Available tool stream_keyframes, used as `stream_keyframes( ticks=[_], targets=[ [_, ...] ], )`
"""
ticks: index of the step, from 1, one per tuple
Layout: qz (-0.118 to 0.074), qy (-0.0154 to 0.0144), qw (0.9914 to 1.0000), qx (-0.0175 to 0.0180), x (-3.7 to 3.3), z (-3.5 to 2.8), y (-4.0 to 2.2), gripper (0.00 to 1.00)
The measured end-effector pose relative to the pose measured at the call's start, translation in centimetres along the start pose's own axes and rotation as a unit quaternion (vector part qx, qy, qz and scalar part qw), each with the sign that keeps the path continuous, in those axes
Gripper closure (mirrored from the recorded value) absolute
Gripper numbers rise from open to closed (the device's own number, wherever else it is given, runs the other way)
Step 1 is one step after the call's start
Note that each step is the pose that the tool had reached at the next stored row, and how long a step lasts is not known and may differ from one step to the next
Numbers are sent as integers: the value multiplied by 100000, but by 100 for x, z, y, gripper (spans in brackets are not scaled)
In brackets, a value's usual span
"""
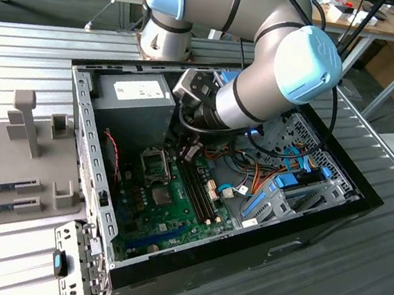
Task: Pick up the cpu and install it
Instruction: 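Close the cpu cover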
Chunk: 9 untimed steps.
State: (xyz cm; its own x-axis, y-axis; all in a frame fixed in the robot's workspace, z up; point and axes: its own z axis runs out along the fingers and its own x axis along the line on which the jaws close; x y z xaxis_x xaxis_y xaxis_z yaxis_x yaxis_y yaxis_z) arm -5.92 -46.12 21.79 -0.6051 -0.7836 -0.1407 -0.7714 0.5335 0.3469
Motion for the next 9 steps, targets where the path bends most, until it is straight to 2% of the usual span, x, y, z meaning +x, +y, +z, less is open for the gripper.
stream_keyframes(
  ticks=[1,2,3,9],
  targets=[
    [64,235,100000,185,0,0,1,89],
    [430,1643,99977,1291,-1,0,2,89],
    [539,2076,99964,1637,-1,1,2,89],
    [608,2290,99956,1810,-14,7,8,89]
  ],
)
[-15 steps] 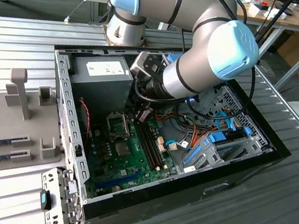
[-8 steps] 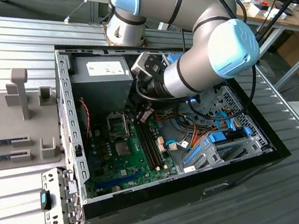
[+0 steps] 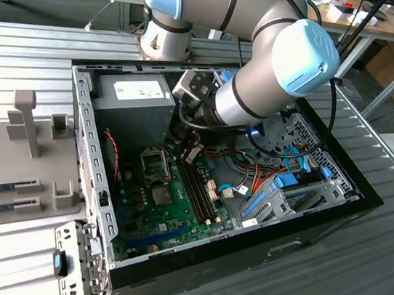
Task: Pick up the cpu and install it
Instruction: 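Close the cpu cover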
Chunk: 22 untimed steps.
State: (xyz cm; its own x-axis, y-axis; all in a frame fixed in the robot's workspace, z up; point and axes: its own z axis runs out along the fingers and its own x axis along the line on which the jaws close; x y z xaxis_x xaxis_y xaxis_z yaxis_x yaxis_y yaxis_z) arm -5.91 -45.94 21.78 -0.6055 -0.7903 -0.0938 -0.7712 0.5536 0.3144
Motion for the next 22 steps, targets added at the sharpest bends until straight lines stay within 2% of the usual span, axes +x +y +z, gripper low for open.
stream_keyframes(
  ticks=[5,9,10,11,13,14,15,16,22],
  targets=[
    [288,235,99999,257,-70,32,42,89],
    [2184,-142,99974,613,-70,50,37,89],
    [2399,-12,99968,778,-67,58,45,89],
    [2479,274,99964,1017,-65,64,50,89],
    [2725,1235,99939,1811,-62,71,56,89],
    [3010,2384,99888,2767,-66,74,60,89],
    [3200,3134,99843,3375,-85,81,75,89],
    [3277,3339,99827,3553,-92,84,80,89],
    [4022,3167,99802,3643,-87,100,85,89]
  ],
)
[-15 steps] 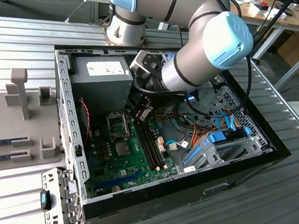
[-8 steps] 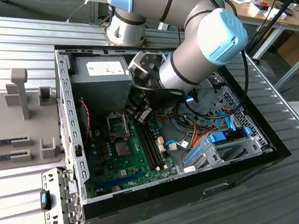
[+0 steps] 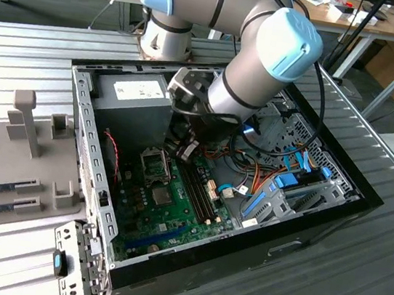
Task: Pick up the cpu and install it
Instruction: 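Close the cpu cover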
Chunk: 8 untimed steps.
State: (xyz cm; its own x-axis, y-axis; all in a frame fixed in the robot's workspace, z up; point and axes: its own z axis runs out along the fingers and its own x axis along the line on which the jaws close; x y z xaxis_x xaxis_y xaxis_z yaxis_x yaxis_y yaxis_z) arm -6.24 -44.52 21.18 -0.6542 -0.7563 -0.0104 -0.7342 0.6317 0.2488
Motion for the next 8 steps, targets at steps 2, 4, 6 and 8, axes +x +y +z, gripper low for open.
stream_keyframes(
  ticks=[2,4,6,8],
  targets=[
    [155,-15,100000,17,0,15,-4,89],
    [168,-13,100000,24,-2,30,-6,89],
    [187,12,100000,37,-11,39,2,89],
    [341,-45,99999,27,-36,49,17,89]
  ],
)
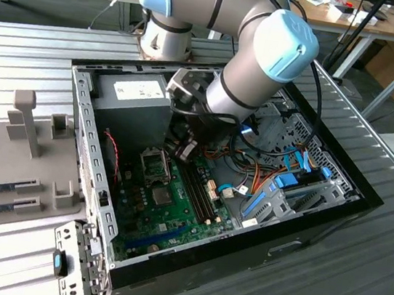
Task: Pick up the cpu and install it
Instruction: 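Close the cpu cover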
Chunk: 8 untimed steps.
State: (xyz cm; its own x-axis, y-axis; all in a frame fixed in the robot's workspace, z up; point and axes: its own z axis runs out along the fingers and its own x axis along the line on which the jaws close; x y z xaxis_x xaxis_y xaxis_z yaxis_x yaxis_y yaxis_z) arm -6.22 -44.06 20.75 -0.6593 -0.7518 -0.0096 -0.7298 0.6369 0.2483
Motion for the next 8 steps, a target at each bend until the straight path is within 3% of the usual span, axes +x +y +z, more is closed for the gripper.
stream_keyframes(
  ticks=[8],
  targets=[
    [2045,-567,99977,-3,-19,5,7,89]
  ],
)
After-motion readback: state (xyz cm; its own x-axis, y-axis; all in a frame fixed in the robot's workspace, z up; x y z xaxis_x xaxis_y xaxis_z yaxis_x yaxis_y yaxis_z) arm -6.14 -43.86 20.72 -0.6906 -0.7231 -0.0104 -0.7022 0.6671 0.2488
